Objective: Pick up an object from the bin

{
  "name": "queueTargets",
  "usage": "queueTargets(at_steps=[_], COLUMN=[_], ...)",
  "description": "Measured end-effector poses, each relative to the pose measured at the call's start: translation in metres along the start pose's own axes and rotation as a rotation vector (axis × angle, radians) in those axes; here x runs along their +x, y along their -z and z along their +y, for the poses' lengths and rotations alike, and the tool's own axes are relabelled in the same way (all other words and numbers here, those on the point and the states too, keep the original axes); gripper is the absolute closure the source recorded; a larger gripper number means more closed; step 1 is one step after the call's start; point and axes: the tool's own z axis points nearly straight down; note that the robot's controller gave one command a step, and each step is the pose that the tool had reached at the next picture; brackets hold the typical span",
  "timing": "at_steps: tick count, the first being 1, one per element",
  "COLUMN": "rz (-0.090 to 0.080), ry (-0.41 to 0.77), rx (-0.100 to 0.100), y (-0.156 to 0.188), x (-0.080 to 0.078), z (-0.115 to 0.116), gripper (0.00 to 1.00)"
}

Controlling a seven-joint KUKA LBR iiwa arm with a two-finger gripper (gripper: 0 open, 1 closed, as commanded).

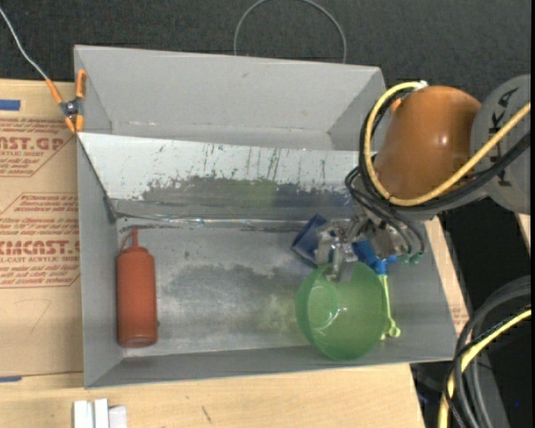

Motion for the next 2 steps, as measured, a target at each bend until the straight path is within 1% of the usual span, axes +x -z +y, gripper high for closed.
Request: queueTargets(at_steps=[1,2], rz=[-0.005,0.001], ry=[0.073,0.069], rx=[0.002,-0.001], y=[0.035,0.113], x=[-0.001,0.008], z=[-0.017,-0.005], gripper=[1.0,1.0])
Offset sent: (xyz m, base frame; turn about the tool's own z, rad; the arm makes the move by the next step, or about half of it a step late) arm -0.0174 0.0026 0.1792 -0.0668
